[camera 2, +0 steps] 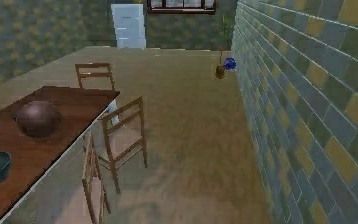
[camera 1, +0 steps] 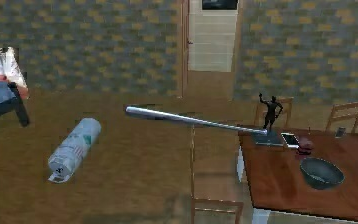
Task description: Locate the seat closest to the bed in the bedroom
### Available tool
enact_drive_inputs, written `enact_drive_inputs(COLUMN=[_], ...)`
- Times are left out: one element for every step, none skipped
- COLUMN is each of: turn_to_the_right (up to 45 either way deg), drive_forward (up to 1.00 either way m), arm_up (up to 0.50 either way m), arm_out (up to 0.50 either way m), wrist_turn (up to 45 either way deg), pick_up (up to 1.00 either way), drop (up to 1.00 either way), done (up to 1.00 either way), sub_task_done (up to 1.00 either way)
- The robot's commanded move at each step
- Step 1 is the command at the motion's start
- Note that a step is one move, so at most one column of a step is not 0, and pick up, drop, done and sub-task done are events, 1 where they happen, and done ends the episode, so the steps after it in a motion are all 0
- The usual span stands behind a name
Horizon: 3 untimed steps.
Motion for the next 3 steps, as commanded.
enact_drive_inputs(turn_to_the_right=[-45.0,-21.0,0.0], drive_forward=[0.00,0.00,0.80], arm_up=[0.00,0.00,0.00], arm_out=[0.00,0.00,0.00], wrist_turn=[0.0,0.0,0.0], pick_up=[0.00,0.00,0.00], drop=[0.00,0.00,0.00], done=[0.00,0.00,0.00], sub_task_done=[0.00,0.00,0.00])
